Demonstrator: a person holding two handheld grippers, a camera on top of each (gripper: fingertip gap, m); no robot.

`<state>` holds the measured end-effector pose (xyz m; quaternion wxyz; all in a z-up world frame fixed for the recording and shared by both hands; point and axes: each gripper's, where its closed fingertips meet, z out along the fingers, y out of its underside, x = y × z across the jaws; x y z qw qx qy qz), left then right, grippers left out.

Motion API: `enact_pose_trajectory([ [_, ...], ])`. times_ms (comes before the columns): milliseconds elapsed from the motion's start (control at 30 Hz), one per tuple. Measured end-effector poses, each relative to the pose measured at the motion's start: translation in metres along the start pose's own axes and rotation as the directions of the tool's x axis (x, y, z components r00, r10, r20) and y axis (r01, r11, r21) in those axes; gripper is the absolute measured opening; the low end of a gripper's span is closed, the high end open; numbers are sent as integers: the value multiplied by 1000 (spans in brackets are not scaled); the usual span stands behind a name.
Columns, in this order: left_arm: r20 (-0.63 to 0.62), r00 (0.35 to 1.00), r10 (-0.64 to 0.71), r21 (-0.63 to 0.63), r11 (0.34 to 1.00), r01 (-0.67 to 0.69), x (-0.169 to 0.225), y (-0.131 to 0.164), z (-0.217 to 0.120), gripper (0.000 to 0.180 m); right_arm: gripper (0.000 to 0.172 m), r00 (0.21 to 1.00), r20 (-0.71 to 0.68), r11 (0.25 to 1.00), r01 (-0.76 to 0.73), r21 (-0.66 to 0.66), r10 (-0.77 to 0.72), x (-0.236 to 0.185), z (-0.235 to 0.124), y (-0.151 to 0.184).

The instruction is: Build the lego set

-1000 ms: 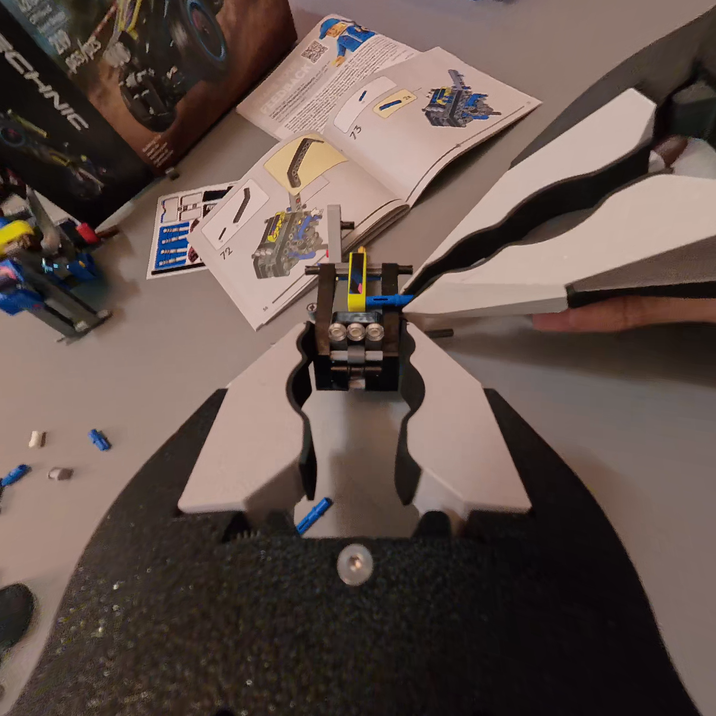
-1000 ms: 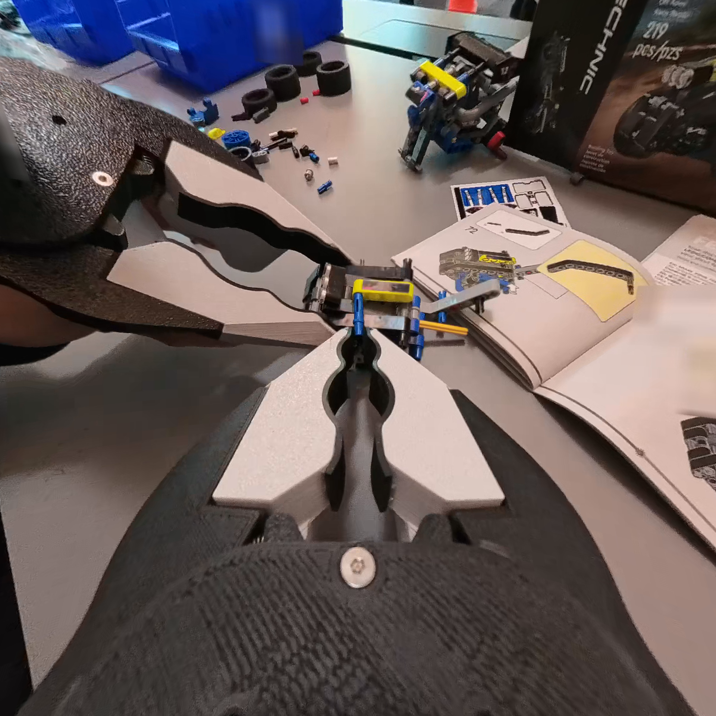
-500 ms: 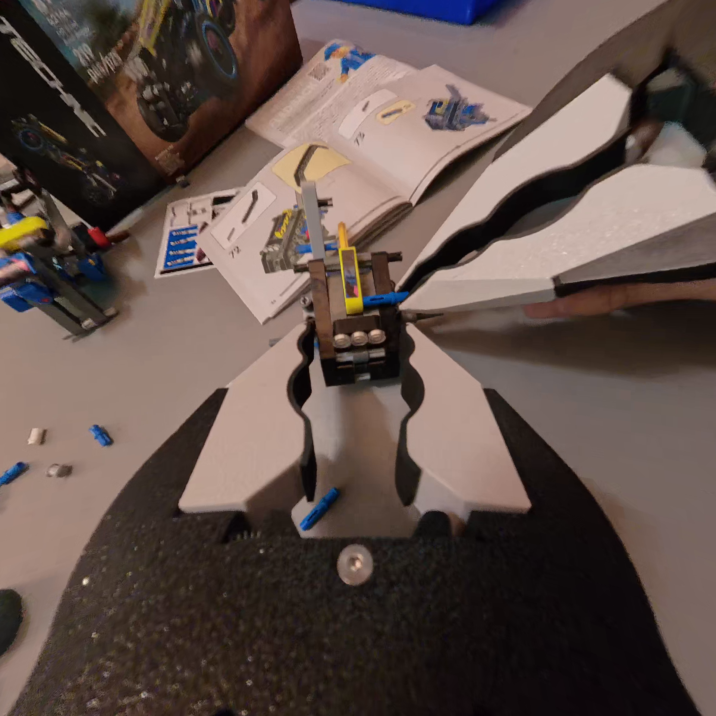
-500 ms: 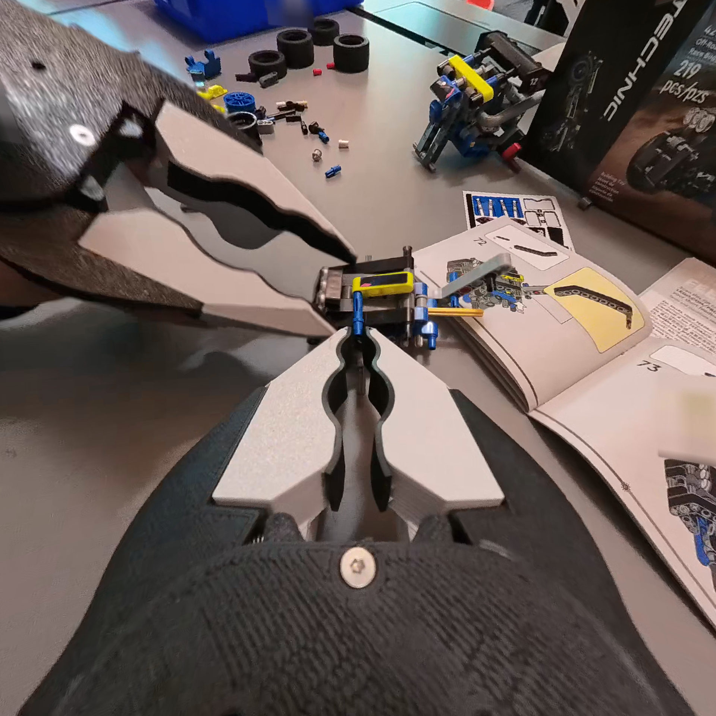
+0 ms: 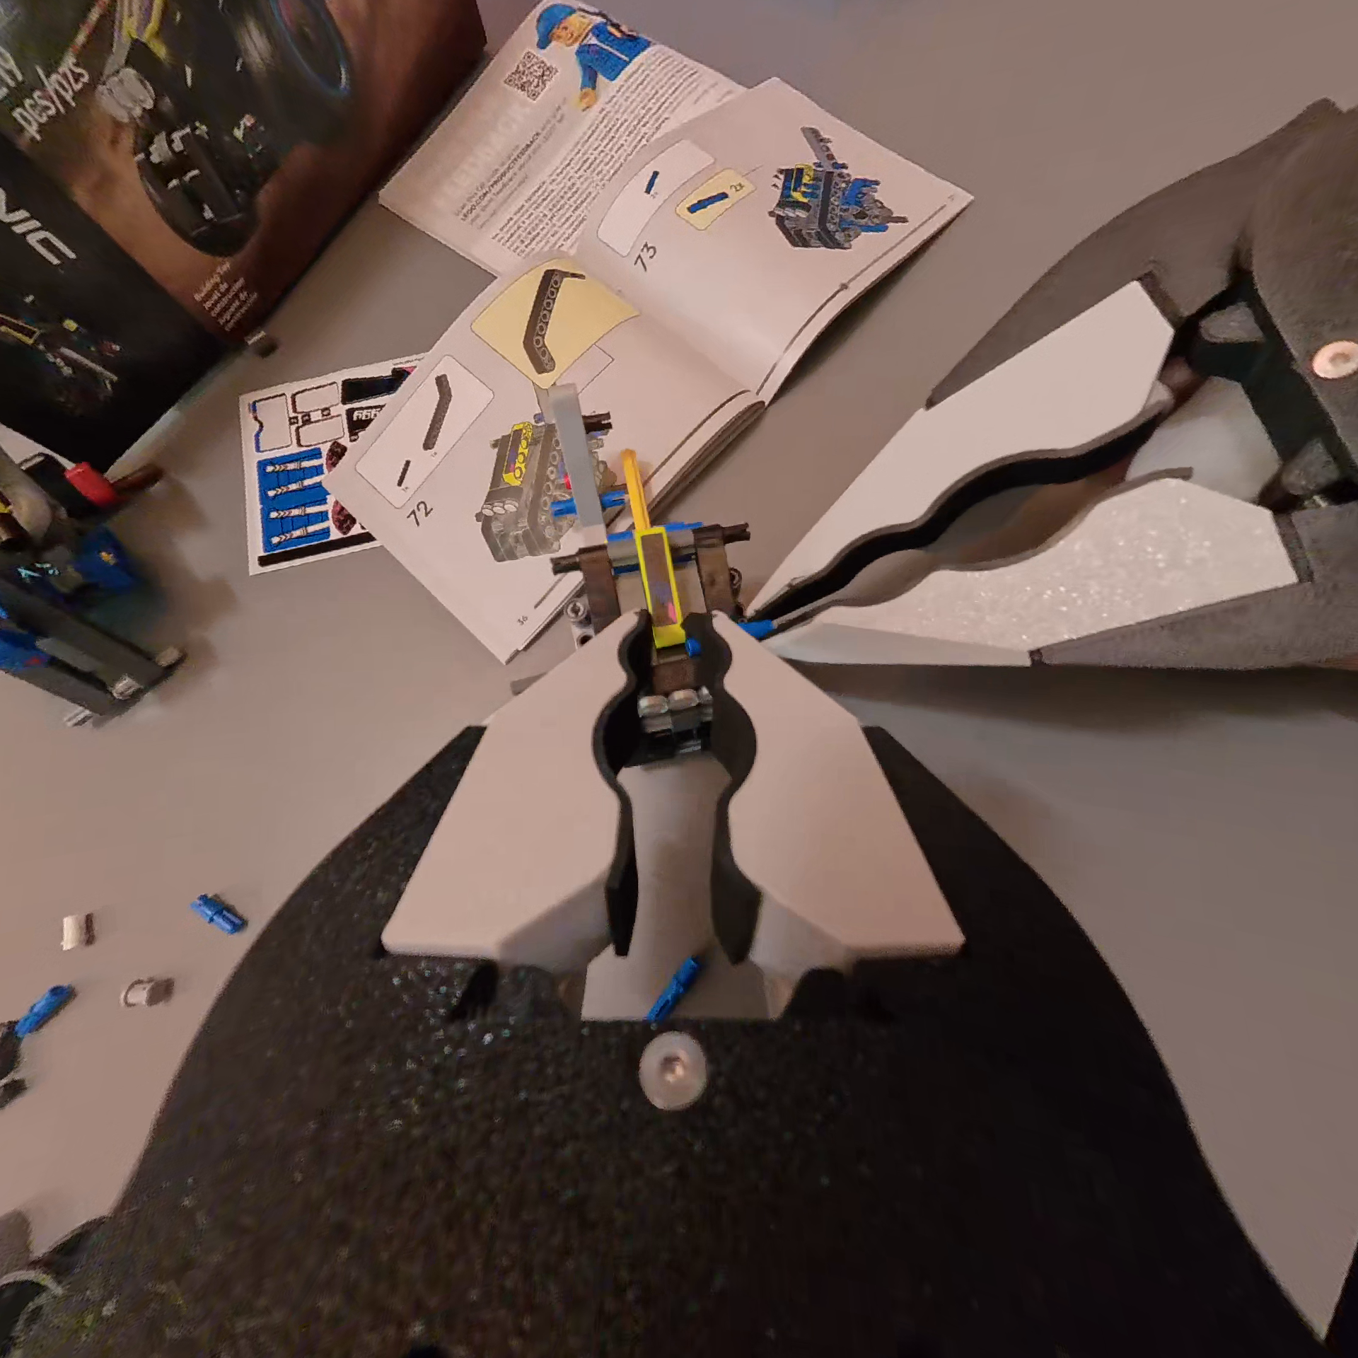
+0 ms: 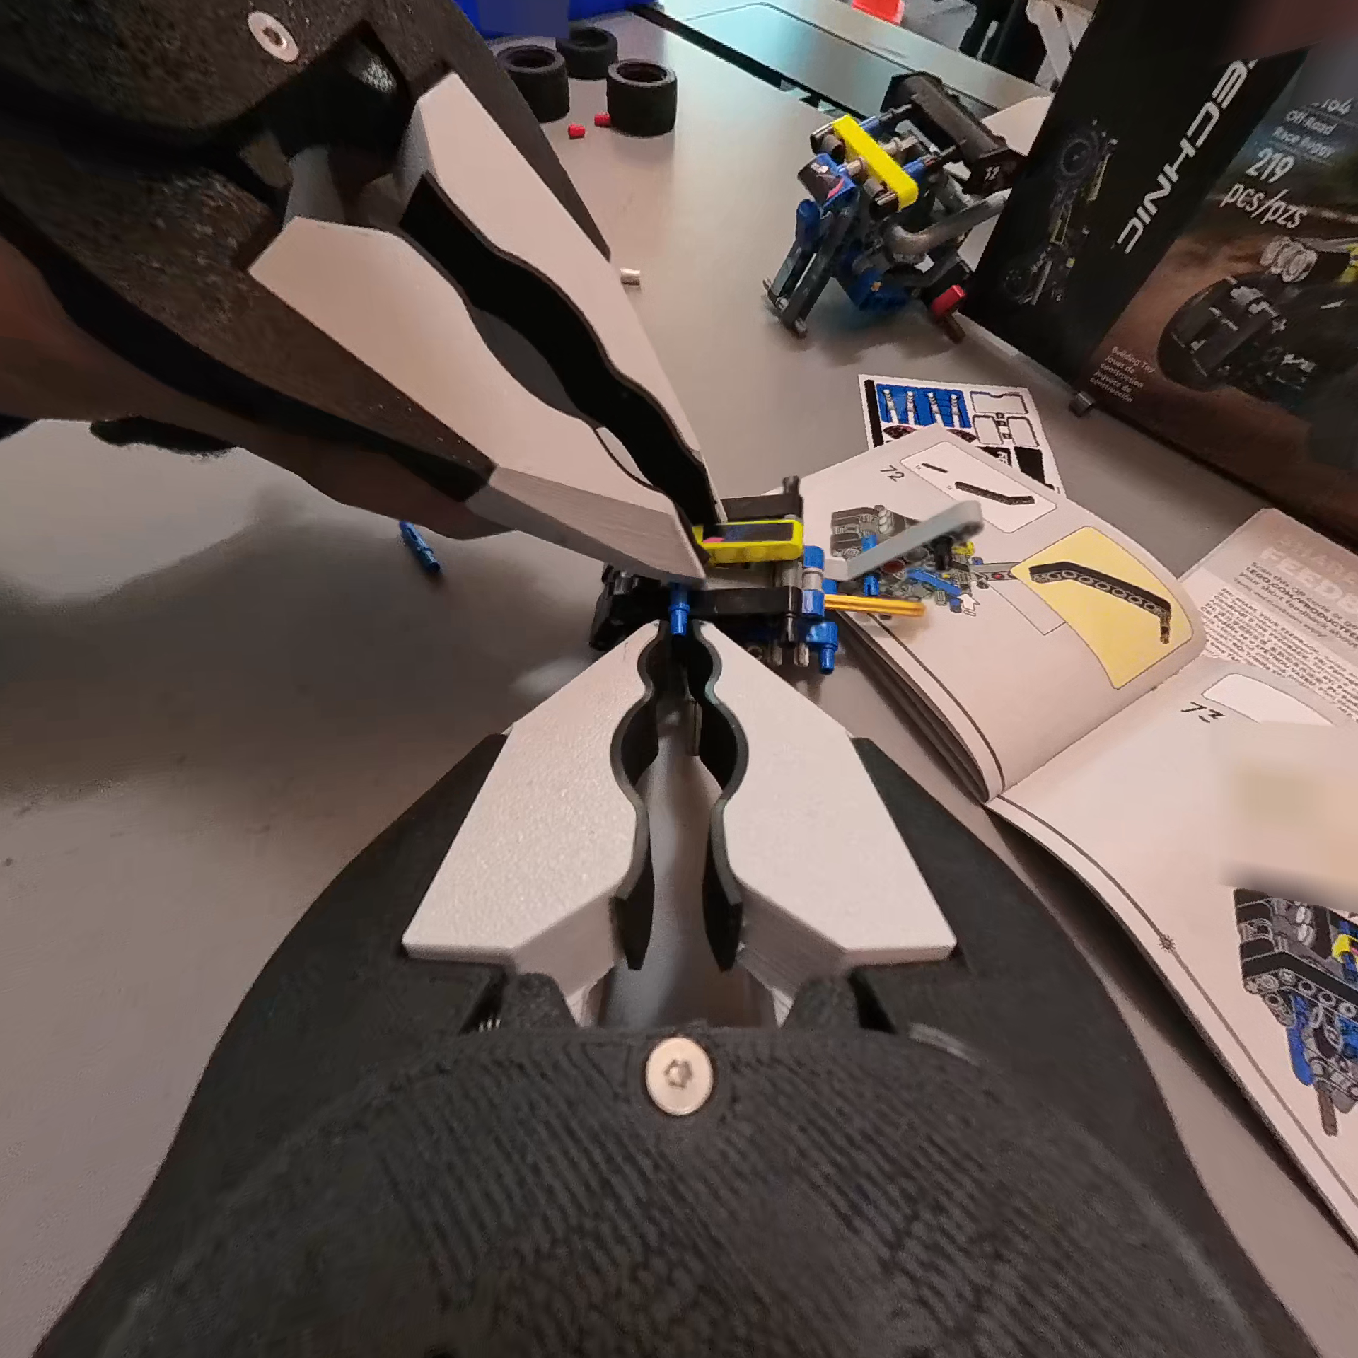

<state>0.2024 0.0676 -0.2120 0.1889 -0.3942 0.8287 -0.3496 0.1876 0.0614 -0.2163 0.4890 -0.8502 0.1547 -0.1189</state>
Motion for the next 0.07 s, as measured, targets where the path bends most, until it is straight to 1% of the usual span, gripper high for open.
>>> enact_pose_trajectory([
  [33,2,1000,-11,1,1000,11,0,0,1,9,1,1000,-6,1000,4,2,-4,0,1,0],
  [67,4,999,-33,4,999,33,0,0,1,8,2,1000,-12,1000,3,6,-3,1,1,-1],
])
